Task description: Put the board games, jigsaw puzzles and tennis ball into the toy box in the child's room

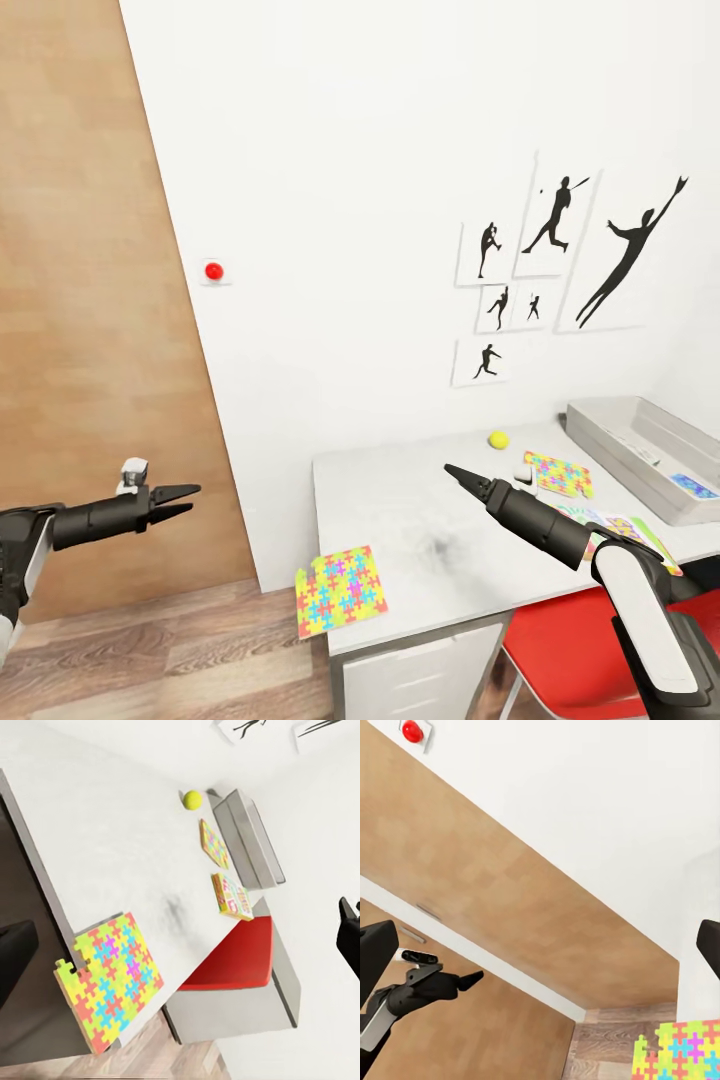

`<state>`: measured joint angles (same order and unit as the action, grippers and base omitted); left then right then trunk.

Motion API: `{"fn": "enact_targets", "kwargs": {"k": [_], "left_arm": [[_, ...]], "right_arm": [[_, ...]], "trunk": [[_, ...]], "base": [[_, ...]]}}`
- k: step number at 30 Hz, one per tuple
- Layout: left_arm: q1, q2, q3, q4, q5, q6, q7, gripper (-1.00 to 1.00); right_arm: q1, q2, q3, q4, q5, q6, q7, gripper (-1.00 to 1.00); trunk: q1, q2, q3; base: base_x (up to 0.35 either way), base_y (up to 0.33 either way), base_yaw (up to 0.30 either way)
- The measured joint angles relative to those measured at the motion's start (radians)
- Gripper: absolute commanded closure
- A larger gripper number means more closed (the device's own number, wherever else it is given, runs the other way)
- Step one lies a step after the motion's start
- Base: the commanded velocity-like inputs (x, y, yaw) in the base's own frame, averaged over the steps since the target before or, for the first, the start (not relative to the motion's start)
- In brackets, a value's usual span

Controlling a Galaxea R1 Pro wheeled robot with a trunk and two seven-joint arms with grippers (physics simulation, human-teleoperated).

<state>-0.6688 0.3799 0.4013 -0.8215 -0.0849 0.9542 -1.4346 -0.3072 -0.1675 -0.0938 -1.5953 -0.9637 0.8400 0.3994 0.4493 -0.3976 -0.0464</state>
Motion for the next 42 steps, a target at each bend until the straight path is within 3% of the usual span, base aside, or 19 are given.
{"fn": "enact_targets", "kwargs": {"k": [6, 9, 13, 21, 31, 42], "left_arm": [[-0.006, -0.040, -0.007, 0.003, 0.006, 0.008, 0.177, -1.00], [-0.010, -0.089, -0.008, 0.004, 0.008, 0.011, 0.277, -1.00], [-0.012, -0.129, -0.009, 0.005, 0.007, 0.012, 0.329, -1.00], [-0.013, -0.152, -0.009, 0.026, 0.010, 0.014, 0.333, -1.00], [-0.013, -0.172, -0.007, 0.080, 0.015, 0.057, 0.328, -1.00], [-0.013, -0.168, -0.002, 0.141, 0.018, 0.077, 0.325, -1.00]], "right_arm": [[0.000, 0.001, 0.001, -0.001, 0.000, 0.000, 0.000, -1.00], [0.000, 0.001, 0.001, -0.001, 0.000, 0.000, 0.000, -1.00], [0.000, 0.001, 0.002, -0.002, 0.000, 0.000, 0.000, -1.00], [0.000, 0.001, 0.028, -0.007, 0.000, 0.001, 0.000, -1.00], [0.000, 0.000, 0.036, -0.008, 0.000, 0.000, -0.005, -1.00], [0.000, -0.007, 0.036, -0.008, 0.000, 0.001, -0.007, -1.00]], "trunk": [[0.011, -0.021, -0.009], [0.023, -0.042, -0.019], [0.035, -0.063, -0.028], [0.035, -0.063, -0.028], [0.073, -0.133, -0.060], [0.115, -0.210, -0.094]], "base": [[0.000, -0.002, 0.000], [0.000, 0.000, 0.000], [0.000, 0.000, 0.000], [0.000, 0.000, 0.000], [0.000, 0.000, 0.000], [0.000, 0.000, 0.000]]}}
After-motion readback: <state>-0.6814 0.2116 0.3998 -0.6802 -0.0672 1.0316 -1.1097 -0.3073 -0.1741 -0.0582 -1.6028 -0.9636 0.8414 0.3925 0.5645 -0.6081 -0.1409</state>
